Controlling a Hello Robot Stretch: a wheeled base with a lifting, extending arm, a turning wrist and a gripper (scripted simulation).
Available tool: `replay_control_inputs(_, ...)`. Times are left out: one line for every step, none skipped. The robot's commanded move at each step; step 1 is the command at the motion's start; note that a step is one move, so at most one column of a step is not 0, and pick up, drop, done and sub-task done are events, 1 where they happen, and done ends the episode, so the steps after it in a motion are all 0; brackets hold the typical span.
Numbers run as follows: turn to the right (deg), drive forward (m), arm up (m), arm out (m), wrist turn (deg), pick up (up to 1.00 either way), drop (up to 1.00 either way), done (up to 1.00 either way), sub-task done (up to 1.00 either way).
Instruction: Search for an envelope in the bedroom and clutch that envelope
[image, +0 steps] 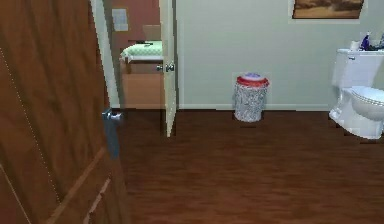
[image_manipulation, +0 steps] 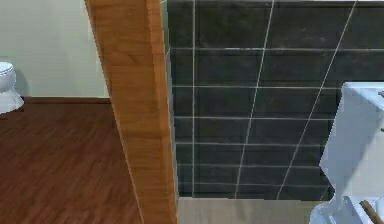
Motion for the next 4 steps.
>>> replay_control_inputs(0.0, 1.0, 0.0, 0.0, 0.0, 0.0, 0.0, 0.0, 0.0)
replay_control_inputs(24.0, 0.0, 0.0, 0.0, 0.0, 0.0, 0.0, 0.0, 0.0)
replay_control_inputs(0.0, 0.1, 0.0, 0.0, 0.0, 0.0, 0.0, 0.0, 0.0)
replay_control_inputs(-45.0, 0.0, 0.0, 0.0, 0.0, 0.0, 0.0, 0.0, 0.0)
